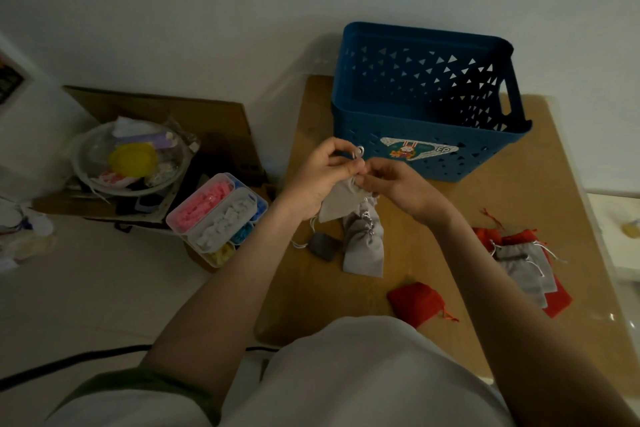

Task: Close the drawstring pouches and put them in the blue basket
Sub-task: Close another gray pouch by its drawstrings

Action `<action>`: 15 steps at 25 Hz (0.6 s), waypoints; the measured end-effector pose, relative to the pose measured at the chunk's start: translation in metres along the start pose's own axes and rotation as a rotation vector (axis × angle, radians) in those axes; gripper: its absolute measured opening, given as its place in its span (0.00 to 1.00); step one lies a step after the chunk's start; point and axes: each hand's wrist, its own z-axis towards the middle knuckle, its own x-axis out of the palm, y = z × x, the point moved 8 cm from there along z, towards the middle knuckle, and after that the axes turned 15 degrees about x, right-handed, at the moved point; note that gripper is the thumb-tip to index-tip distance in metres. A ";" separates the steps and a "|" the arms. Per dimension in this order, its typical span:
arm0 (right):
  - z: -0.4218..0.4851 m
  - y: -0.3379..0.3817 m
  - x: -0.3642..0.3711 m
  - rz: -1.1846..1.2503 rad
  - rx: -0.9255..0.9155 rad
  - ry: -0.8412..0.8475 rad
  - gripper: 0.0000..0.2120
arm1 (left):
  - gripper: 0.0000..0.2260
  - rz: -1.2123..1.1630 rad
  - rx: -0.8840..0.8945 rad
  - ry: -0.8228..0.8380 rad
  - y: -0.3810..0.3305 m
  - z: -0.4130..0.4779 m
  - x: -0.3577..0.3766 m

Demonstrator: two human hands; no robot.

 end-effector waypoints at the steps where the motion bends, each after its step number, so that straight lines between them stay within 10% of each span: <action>1: 0.001 -0.001 -0.001 -0.004 0.007 -0.017 0.04 | 0.06 0.009 -0.007 -0.014 0.001 0.001 -0.001; 15: 0.014 -0.017 -0.030 -0.579 0.209 -0.330 0.08 | 0.03 0.327 0.018 -0.079 0.011 0.007 -0.013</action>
